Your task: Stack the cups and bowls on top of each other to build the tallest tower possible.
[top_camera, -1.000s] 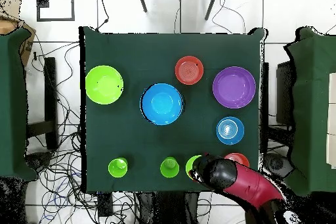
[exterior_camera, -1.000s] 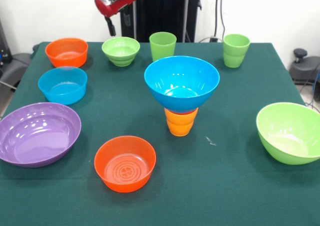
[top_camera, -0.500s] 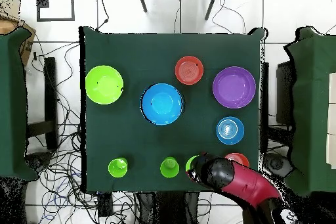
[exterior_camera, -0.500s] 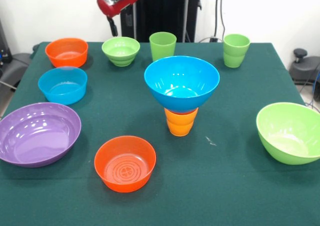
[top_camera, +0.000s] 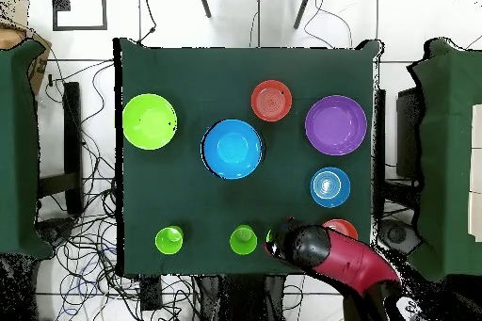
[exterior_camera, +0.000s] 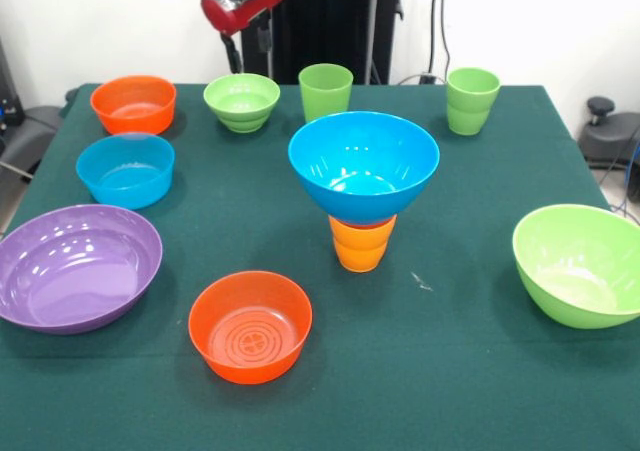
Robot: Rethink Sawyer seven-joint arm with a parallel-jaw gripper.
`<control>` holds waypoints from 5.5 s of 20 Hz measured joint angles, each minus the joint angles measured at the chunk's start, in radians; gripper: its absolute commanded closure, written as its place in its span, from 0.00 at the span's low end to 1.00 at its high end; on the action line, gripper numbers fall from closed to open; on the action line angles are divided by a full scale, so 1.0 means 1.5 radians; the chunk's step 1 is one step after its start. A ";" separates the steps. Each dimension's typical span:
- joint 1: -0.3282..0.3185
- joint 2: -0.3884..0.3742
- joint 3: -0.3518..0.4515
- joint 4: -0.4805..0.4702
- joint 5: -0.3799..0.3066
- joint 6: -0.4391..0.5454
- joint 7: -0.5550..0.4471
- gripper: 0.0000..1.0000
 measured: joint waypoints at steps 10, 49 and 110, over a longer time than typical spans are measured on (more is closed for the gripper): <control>0.015 0.001 0.001 0.000 0.000 0.000 0.000 0.00; 0.068 0.057 0.059 0.000 0.000 -0.046 0.000 0.00; 0.096 0.128 -0.003 -0.001 -0.001 -0.086 0.049 0.00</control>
